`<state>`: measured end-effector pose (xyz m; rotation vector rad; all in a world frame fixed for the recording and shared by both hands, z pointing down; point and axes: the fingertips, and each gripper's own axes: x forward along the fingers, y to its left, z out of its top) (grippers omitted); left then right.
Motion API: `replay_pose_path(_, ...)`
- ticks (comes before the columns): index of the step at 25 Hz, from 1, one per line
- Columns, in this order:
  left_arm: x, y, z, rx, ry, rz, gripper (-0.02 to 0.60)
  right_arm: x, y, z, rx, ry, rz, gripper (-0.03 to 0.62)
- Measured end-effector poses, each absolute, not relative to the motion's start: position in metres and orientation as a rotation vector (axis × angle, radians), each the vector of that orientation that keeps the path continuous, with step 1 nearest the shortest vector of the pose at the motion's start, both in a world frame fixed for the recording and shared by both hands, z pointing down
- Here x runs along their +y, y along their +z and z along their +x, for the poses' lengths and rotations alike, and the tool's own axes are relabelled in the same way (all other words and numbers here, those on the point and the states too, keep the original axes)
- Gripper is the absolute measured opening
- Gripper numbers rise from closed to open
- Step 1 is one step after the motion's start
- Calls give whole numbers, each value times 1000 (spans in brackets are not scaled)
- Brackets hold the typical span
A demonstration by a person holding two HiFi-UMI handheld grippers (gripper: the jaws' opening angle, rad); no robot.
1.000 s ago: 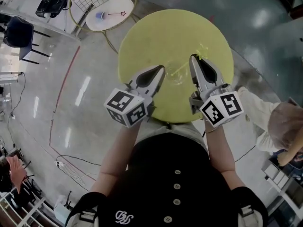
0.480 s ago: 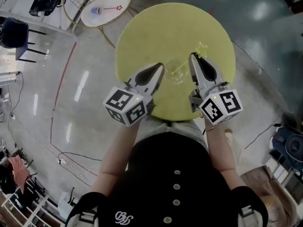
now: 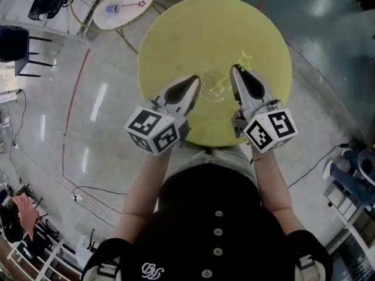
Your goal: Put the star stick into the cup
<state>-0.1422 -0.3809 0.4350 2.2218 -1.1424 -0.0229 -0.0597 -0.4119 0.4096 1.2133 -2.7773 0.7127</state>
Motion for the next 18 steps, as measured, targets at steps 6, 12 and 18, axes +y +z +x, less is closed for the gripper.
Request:
replay_pose_path(6,-388,444,-147,-1151,-19,2202,14,-412,426,-60,-2743,764,1219,12)
replay_pose_path(12,-390,450,-148,-1150,-12,2191,14,-408,437,-63,-2726,799,1197,12)
replay_pose_path(18,-393,452,-145,-1147,-3,2190,14,-404,445,-61,-2710,819,1198,14)
